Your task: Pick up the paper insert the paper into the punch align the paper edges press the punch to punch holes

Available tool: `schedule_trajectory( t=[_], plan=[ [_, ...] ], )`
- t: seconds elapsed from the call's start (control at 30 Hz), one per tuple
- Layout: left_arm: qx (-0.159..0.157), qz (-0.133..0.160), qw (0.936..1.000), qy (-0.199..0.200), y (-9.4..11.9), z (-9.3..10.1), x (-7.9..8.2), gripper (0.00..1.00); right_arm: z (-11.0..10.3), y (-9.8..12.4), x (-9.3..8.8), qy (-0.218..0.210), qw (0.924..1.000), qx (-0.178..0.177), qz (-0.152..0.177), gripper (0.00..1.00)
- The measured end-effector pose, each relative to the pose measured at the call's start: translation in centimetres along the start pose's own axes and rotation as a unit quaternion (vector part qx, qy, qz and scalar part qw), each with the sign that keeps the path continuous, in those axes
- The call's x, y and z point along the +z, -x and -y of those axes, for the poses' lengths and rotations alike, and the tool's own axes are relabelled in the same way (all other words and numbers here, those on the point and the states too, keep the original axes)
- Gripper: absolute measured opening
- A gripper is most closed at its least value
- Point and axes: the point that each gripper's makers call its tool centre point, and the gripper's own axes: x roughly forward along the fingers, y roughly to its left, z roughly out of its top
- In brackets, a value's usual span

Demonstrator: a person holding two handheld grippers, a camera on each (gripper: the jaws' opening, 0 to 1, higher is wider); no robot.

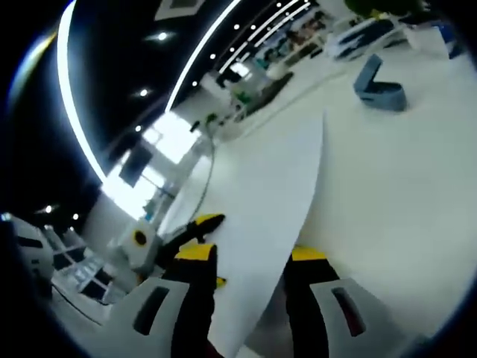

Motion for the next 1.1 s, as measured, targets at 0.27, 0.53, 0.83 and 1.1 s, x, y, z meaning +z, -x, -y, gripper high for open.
schedule_trajectory(
  t=[0.27, 0.53, 0.83, 1.1],
  plan=[
    [-0.001, 0.000, 1.0000, 0.000, -0.1, 0.0, 0.0, 0.72, 0.0, -0.5, -0.3, 0.001, 0.9996, 0.013, -0.024, 0.30],
    [-0.001, 0.001, 1.0000, 0.000, -0.1, -0.1, 0.0, 0.72, 0.4, -0.6, -0.4, -0.016, 0.9992, 0.017, -0.031, 0.23],
    [-0.001, 0.001, 1.0000, 0.000, -0.2, -0.1, 0.1, 0.72, 1.3, -0.6, -0.7, -0.032, 0.9979, 0.019, -0.052, 0.10],
    [0.001, 0.002, 1.0000, 0.001, -0.2, -0.1, 0.1, 0.71, 1.5, -0.7, -0.9, -0.087, 0.9936, 0.039, -0.061, 0.04]
  ],
)
